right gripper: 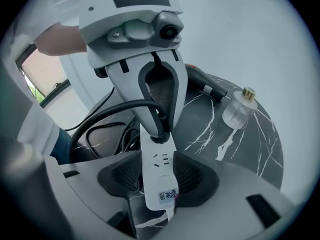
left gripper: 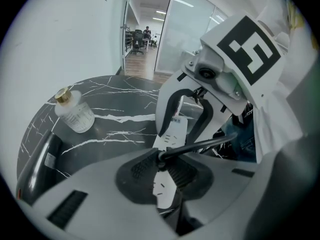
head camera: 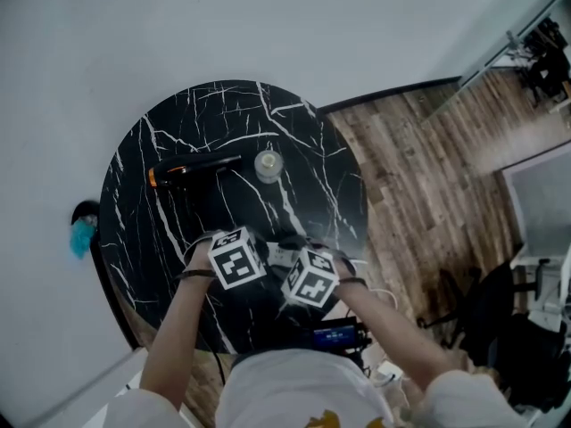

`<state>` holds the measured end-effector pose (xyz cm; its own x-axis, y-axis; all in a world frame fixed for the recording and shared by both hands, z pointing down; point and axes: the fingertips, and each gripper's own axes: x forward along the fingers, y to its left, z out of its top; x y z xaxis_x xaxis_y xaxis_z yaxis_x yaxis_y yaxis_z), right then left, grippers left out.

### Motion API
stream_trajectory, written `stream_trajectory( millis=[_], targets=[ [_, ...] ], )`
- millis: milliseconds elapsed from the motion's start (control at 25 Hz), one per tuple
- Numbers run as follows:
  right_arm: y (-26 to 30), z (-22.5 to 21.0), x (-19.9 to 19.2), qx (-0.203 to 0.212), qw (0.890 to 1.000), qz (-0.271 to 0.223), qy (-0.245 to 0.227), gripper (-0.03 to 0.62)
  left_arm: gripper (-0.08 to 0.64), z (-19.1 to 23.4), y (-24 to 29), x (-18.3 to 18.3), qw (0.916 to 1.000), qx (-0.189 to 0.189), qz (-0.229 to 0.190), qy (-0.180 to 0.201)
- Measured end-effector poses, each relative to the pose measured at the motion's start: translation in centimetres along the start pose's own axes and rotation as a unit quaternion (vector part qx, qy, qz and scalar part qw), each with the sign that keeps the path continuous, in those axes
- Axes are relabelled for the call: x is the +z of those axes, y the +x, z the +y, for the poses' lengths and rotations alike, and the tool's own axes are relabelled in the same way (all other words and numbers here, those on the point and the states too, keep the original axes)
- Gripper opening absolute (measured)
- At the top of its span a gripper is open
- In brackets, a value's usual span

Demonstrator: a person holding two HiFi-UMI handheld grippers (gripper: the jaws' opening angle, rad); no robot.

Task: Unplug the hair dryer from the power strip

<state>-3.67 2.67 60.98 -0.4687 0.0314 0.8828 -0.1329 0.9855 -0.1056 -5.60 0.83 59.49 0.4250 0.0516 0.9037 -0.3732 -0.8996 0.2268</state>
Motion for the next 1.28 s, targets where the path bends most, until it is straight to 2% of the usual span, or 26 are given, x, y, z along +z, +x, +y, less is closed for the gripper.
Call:
stream_trajectory(
  millis=[120,200,320,400,480,560,680,720,760,840,880,920,1000,1040,1080,1160,1200,1280],
  targets=[
    [0.2,0.0,0.2,-0.005,1.0,0.01,-0.007,0.195,0.049,0.0,0.0,-0.1,1.0,0.0,0.002,-0.001],
    [0.5,0.2,0.1,-0.022,0.999,0.027,-0.033,0.195,0.049,0.5,-0.2,-0.1,1.0,-0.001,0.001,-0.006],
    [0.8,0.1,-0.2,-0.045,0.997,0.046,-0.051,0.196,0.05,1.5,-0.8,1.0,0.9995,-0.021,-0.018,-0.014],
    [0.7,0.0,-0.1,-0.036,0.997,0.056,-0.039,0.196,0.049,0.9,-0.8,1.4,0.9997,-0.018,-0.013,0.006],
    [0.7,0.2,0.0,-0.031,0.996,0.064,-0.047,0.196,0.048,0.0,-0.3,0.3,0.9995,0.006,0.018,0.026],
    [0.8,0.5,0.0,-0.036,0.995,0.063,-0.062,0.196,0.046,0.2,-0.4,-0.6,0.9995,0.01,0.03,0.007],
    [0.8,0.4,-0.2,-0.036,0.995,0.069,-0.067,0.195,0.048,0.9,-0.9,0.2,0.9977,-0.039,-0.015,-0.052],
    [0.8,0.4,-0.2,-0.03,0.995,0.073,-0.063,0.196,0.048,0.8,-0.9,0.6,0.9969,-0.051,-0.025,-0.054],
    [0.7,0.4,-0.2,-0.024,0.995,0.078,-0.058,0.195,0.048,0.6,-1.0,0.9,0.9978,-0.049,-0.023,-0.038],
    [0.7,0.5,0.1,-0.017,0.995,0.081,-0.055,0.196,0.048,0.4,-1.0,0.5,0.9997,-0.022,0.007,0.002],
    [0.8,0.5,0.1,-0.02,0.995,0.079,-0.059,0.196,0.048,0.6,-0.9,-0.3,0.9996,-0.013,0.025,0.0],
    [0.8,0.5,0.1,-0.026,0.995,0.075,-0.064,0.196,0.048,1.0,-0.9,-0.9,0.9992,-0.014,0.033,-0.019],
    [0.8,0.5,0.0,-0.032,0.995,0.071,-0.061,0.196,0.049,1.2,-1.0,-0.5,0.9962,-0.049,0.001,-0.071],
    [0.8,0.4,0.1,-0.03,0.996,0.072,-0.053,0.195,0.049,1.0,-1.0,0.3,0.9952,-0.062,-0.016,-0.074],
    [0.9,0.4,0.2,-0.026,0.996,0.074,-0.046,0.196,0.049,0.9,-1.1,0.7,0.9967,-0.057,-0.016,-0.055],
    [0.9,0.6,0.3,-0.025,0.995,0.078,-0.048,0.196,0.049,0.7,-1.1,0.4,0.9996,-0.024,0.016,-0.008],
    [0.9,0.7,0.2,-0.028,0.995,0.077,-0.055,0.196,0.049,0.9,-1.1,-0.1,0.9994,-0.016,0.027,-0.011],
    [1.0,0.7,0.0,-0.036,0.995,0.076,-0.062,0.196,0.049,1.1,-1.1,-0.2,0.9972,-0.044,0.004,-0.061]
  ],
)
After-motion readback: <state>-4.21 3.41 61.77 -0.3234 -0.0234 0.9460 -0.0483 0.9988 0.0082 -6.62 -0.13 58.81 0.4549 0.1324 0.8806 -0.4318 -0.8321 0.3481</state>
